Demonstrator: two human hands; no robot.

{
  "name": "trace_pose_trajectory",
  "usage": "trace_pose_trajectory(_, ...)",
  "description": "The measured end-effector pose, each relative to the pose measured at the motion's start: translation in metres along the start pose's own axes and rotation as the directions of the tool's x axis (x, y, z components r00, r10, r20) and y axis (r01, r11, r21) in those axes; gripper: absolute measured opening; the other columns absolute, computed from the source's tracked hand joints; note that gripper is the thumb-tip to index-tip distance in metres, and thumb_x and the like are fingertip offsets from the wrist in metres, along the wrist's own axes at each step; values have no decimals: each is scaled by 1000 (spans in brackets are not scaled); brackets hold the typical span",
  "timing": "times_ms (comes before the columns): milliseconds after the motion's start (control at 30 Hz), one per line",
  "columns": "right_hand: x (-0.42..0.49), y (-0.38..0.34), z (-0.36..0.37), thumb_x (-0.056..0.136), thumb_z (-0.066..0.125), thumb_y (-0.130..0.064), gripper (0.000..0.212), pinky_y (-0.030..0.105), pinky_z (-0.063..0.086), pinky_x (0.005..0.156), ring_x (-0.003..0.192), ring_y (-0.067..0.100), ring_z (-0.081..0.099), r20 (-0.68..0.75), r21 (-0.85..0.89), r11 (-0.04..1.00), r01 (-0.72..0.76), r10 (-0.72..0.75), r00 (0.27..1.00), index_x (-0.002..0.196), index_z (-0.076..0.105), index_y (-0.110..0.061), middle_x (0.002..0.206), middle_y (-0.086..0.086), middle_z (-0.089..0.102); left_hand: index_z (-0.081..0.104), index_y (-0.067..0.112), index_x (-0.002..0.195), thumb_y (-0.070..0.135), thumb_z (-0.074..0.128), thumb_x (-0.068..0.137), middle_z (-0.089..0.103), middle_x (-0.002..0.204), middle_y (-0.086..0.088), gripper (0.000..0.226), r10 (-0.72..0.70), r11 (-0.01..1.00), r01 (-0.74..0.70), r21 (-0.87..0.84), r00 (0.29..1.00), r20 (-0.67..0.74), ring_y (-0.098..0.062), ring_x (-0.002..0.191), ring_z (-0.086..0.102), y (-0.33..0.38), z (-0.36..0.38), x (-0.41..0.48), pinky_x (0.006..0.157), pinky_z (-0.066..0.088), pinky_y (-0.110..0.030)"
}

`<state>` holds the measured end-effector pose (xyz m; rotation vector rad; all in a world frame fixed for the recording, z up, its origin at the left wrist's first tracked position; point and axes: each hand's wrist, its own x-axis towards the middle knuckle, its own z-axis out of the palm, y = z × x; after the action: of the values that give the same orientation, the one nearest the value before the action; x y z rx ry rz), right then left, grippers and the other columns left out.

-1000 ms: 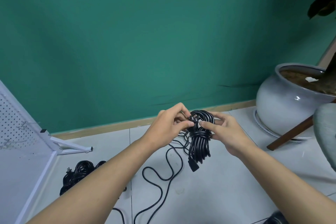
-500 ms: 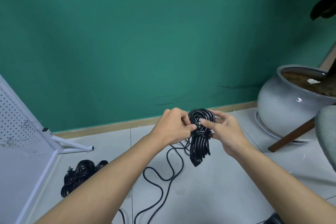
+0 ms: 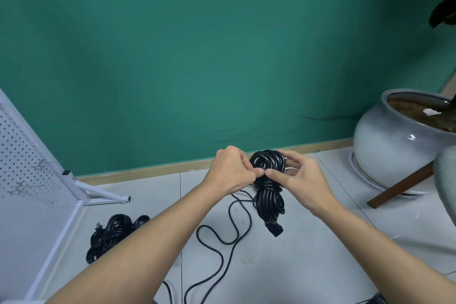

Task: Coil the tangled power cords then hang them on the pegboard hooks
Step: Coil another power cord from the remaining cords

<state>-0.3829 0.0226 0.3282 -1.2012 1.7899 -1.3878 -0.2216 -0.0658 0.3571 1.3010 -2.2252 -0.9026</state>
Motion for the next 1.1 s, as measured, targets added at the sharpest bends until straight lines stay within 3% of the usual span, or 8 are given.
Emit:
trace_pose_trajectory(100,0,-1,1,76,91,-26,55,41,62,86,85,13,76,-26,-35,999,18,-19,999,126,68,-26,108,-3,76,63,18,66,35,83,82,67,60,6,30,11,996,-15,-86,999,-45,-14,67,68,-1,4,-3,67,56,-30)
trace_pose_trajectory(400,-13,-3,12,84,85,-29,52,19,55,74,82,1,72,-59,-116,992,39,-46,997,130,61,-32,107,-5,72,64,15,73,31,80,84,62,66,7,25,-40,994,34,-103,997,-60,-11,72,59,-11,7,4,58,39,-22)
trace_pose_trajectory(533,-18,-5,14,84,85,-30,62,19,54,71,77,-6,70,-5,-201,978,57,-59,998,141,59,-24,99,-19,65,65,18,73,30,82,83,61,65,10,23,-84,976,97,-196,994,76,-12,65,59,-23,6,6,61,42,-25)
trace_pose_trajectory(700,-24,-7,21,86,83,-23,57,16,56,58,80,-9,69,-6,-169,982,80,-83,997,138,59,-27,100,-21,62,68,21,66,26,86,80,64,65,11,24,-140,938,143,-317,990,32,-9,68,61,-31,9,6,71,49,-27)
trace_pose_trajectory(767,-28,-8,24,88,81,-20,52,22,60,61,79,-10,69,-3,-128,988,86,-88,996,131,57,-35,98,-26,59,69,20,64,22,87,79,67,63,12,24,-172,909,168,-382,985,25,-10,70,64,-33,9,9,78,56,-32)
trace_pose_trajectory(867,-26,-4,25,91,77,-20,52,12,54,75,86,-8,70,17,-182,979,95,-94,995,140,59,-24,100,-21,64,68,19,65,20,86,80,67,65,7,24,-179,904,172,-392,984,19,-13,68,62,-35,12,8,81,58,-38)
trace_pose_trajectory(967,-20,1,21,93,74,-20,57,31,62,83,92,3,72,-2,-144,987,76,-77,997,147,55,-21,122,1,70,67,17,65,19,86,81,65,61,4,24,-150,893,138,-428,989,4,-16,64,60,-38,16,7,78,59,-43)
trace_pose_trajectory(1100,-15,7,18,88,82,-21,61,44,62,88,99,9,74,0,-54,998,36,-37,999,144,59,-23,126,8,70,69,15,66,20,85,82,62,56,12,24,-129,896,103,-432,991,-32,-12,62,58,-37,20,7,70,52,-29)
